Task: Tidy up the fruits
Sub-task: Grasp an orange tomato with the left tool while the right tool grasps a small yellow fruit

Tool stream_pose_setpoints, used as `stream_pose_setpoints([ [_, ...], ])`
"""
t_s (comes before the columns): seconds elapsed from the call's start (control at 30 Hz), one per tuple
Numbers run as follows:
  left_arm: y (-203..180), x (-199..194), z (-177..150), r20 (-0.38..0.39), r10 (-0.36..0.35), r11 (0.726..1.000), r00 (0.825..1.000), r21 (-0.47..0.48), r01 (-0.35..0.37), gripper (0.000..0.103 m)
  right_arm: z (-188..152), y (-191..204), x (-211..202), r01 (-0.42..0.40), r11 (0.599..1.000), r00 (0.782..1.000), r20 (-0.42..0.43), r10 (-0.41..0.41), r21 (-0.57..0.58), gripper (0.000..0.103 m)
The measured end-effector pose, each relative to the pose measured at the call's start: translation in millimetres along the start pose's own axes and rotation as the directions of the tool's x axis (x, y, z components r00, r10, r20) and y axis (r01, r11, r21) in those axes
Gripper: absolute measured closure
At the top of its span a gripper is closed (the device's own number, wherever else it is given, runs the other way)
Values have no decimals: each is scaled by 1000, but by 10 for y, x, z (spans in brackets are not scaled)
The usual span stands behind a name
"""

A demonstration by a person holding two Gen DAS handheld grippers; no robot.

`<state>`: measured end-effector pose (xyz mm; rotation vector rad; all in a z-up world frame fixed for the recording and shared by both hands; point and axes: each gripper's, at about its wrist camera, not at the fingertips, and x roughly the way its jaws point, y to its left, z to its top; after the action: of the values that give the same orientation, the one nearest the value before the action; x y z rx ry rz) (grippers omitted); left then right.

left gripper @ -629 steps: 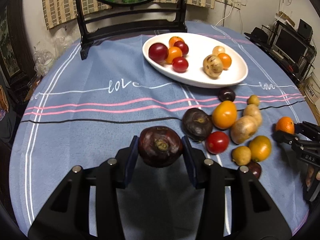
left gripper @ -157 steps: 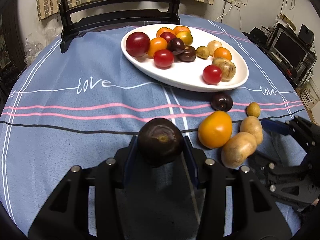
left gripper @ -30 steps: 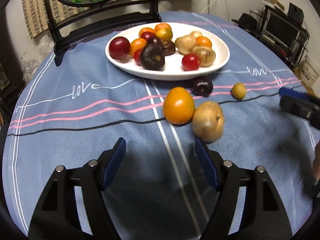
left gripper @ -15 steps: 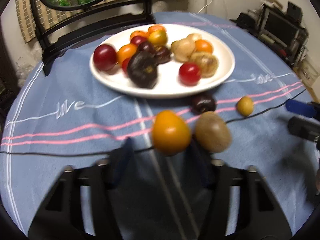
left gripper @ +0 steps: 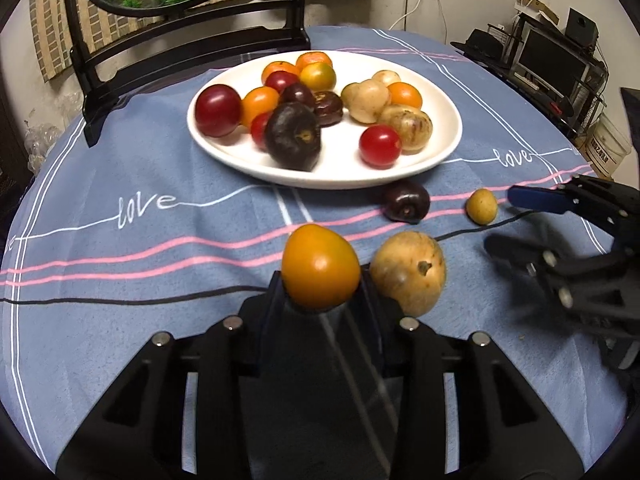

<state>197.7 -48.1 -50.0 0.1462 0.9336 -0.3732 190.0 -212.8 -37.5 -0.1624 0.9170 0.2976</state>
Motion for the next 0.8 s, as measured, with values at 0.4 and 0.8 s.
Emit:
stream_pose_setpoints([
  [0.4, 10, -191, -1, 26, -5, 1000, 1000, -5, 5, 66, 44, -115, 33, -36, 997, 999, 21, 35, 70, 76],
  [0.8, -120, -518, 554, 126, -47, 999, 991, 22, 45, 66, 532, -61, -588, -91, 996, 976, 200, 86, 19, 75],
])
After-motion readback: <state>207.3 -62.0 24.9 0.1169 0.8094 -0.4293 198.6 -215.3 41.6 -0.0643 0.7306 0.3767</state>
